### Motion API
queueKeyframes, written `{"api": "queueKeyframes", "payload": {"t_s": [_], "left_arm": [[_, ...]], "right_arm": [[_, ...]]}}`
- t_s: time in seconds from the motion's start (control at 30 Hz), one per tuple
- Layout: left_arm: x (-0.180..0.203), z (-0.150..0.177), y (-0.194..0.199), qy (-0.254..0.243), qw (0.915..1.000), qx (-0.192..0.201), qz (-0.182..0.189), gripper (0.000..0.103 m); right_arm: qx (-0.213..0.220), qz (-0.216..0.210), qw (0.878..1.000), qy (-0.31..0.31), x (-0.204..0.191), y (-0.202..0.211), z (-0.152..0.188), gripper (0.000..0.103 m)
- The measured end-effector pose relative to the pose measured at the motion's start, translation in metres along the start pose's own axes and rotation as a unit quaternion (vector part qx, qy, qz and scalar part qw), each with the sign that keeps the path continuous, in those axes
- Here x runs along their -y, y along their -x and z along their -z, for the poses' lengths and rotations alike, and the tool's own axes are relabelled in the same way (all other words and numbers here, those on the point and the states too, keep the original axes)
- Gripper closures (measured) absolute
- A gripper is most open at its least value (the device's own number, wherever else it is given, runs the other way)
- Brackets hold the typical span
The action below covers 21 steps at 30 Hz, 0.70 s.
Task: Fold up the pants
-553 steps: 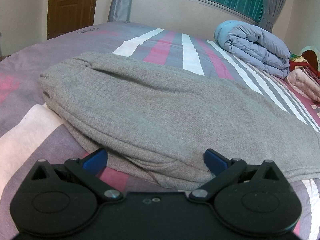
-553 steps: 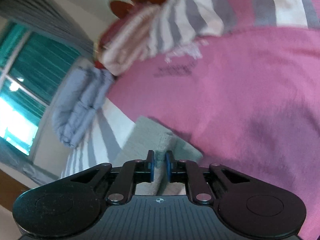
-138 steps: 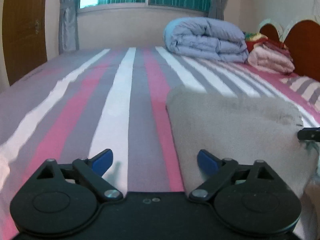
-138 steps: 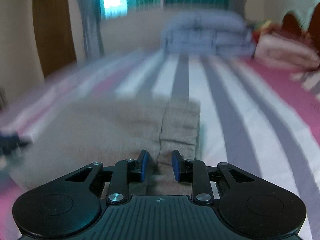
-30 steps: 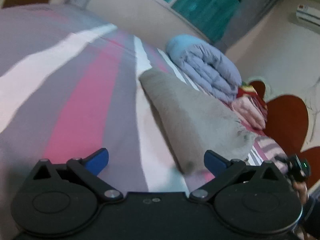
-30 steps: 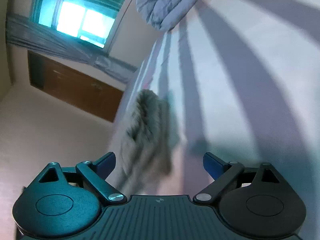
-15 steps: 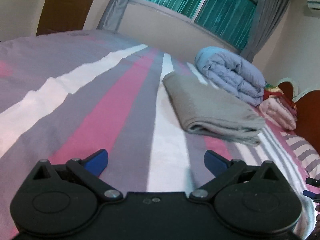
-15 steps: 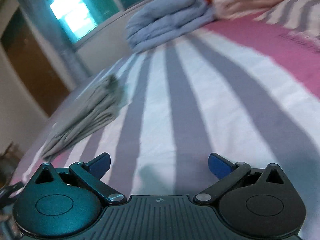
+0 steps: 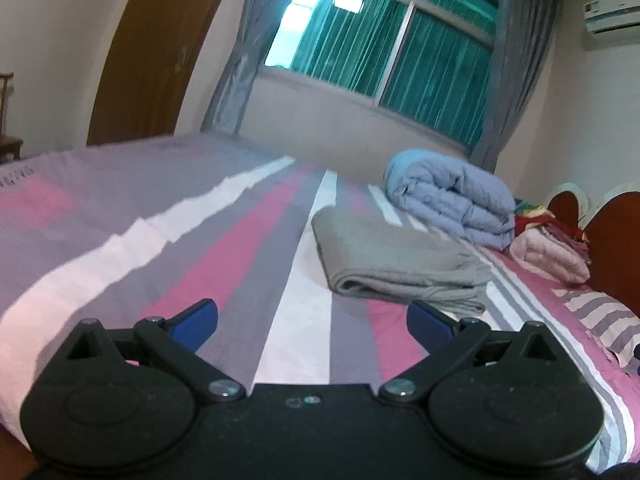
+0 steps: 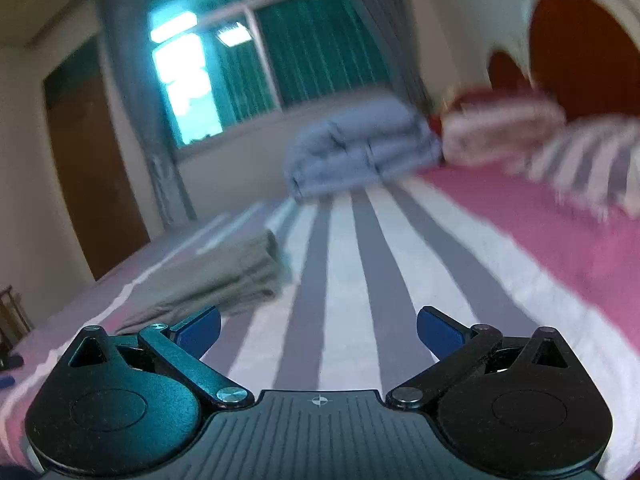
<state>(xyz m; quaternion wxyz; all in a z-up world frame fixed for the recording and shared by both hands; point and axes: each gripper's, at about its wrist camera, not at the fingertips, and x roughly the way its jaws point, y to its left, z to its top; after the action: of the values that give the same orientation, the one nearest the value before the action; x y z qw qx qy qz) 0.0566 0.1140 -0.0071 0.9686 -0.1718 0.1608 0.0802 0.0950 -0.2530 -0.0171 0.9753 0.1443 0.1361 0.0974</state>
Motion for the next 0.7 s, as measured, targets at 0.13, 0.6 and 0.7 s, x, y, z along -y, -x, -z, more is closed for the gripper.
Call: {"api": "queueKeyframes", "payload": {"t_s": [0.13,0.6,0.7], "left_arm": [[0.008,0.003,0.026,-0.004,0.9998,0.017,0.005,0.007],[0.065,0.025,0.090,-0.078,0.9950,0.052,0.035,0.007],[0.078,0.031,0.085,-0.099,0.9933,0.044,0.040,0.007]], "right_arm": [[0.006,-0.017,1.000,0.023,-0.022,0.021,0.006,0.000],[-0.003,-0.073,0.995,0.071,-0.088,0.060,0.026,0.000],[0.000,-0.080,0.993,0.081,-0.108,0.069,0.035,0.000]]}}
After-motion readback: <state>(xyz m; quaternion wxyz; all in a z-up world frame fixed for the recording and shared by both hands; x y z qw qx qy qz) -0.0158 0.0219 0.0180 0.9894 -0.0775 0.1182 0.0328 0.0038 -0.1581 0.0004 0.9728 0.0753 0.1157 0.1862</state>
